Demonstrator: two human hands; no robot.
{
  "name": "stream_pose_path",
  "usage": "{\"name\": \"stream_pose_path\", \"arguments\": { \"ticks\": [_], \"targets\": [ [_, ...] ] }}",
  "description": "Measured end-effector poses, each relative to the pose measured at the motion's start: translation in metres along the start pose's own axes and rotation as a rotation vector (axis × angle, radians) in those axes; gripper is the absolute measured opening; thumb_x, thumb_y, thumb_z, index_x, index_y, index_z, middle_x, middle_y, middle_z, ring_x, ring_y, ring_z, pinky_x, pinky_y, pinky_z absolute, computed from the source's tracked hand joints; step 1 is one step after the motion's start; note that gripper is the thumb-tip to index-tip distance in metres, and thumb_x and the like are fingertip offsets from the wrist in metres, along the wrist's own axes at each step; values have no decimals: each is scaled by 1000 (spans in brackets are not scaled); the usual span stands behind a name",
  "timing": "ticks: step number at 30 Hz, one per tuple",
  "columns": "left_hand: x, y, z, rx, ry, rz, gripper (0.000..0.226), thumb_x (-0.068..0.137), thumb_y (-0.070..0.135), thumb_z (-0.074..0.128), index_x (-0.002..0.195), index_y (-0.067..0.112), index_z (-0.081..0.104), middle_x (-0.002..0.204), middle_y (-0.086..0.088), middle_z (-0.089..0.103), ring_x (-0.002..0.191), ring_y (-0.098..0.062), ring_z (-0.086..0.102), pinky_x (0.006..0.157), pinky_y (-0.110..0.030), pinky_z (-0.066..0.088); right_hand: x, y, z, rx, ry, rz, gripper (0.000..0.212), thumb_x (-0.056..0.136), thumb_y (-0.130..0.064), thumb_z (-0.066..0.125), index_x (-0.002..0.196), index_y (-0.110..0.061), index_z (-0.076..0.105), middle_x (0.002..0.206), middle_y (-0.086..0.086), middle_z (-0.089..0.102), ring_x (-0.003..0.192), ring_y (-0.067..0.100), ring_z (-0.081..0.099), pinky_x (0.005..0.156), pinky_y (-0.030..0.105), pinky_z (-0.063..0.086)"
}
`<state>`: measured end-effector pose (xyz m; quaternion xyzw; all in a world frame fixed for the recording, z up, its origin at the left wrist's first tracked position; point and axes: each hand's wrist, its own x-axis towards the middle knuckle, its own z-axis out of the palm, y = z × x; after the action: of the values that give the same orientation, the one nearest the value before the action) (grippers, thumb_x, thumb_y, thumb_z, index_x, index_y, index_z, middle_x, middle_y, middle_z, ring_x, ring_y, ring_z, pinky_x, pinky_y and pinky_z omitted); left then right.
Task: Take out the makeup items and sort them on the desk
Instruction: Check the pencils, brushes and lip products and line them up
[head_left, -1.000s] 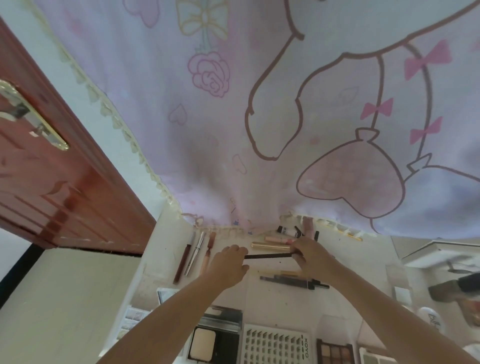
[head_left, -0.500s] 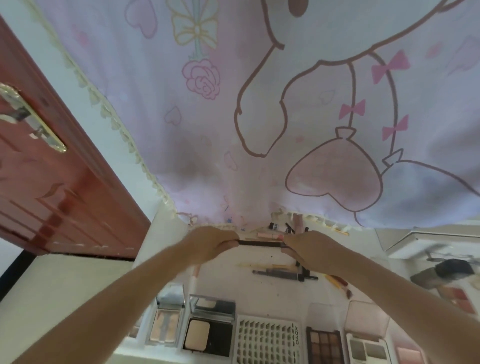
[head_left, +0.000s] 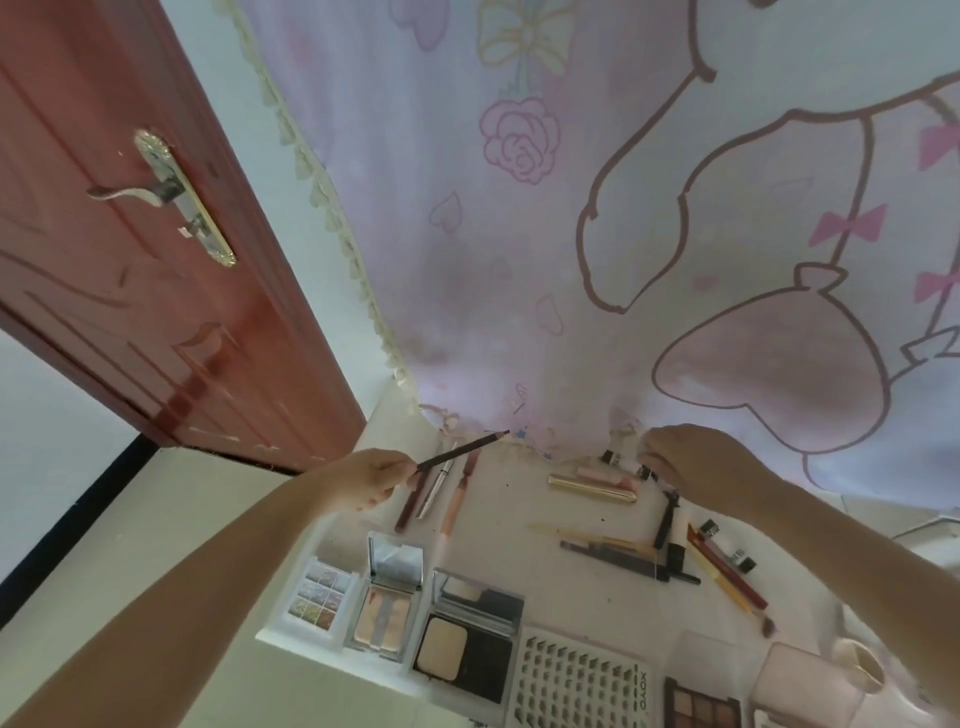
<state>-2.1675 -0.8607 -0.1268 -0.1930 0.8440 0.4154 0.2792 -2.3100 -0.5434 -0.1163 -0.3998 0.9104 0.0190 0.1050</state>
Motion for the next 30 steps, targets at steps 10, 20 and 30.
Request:
{"name": "stream_pose_path", "arguments": {
  "ticks": [10, 20, 30],
  "targets": [
    [17, -1, 32, 87, 62, 107, 34, 99, 16, 34, 68, 25, 46, 57, 5, 41, 49, -5, 35, 44, -8, 30, 50, -49, 25, 154, -126, -196, 32, 100, -23, 27, 116, -7, 49, 111, 4, 53, 99, 18, 50, 85, 25, 39],
    [13, -8, 33, 197, 7, 122, 21, 99, 21, 34, 84, 22, 49, 62, 9, 39, 55, -3, 35, 54, -14, 28, 70, -62, 29, 208, -139, -272, 32, 99, -21, 30, 119, -10, 51, 120, 5, 54, 109, 18, 51, 93, 25, 40],
    [18, -17, 33, 176, 16, 99, 19, 99, 22, 34, 89, 20, 50, 60, 9, 39, 54, -3, 35, 52, -13, 27, 75, -60, 32, 259, -187, -262, 30, 99, -20, 32, 118, -10, 52, 120, 3, 55, 106, 15, 51, 90, 21, 38]
  ]
}}
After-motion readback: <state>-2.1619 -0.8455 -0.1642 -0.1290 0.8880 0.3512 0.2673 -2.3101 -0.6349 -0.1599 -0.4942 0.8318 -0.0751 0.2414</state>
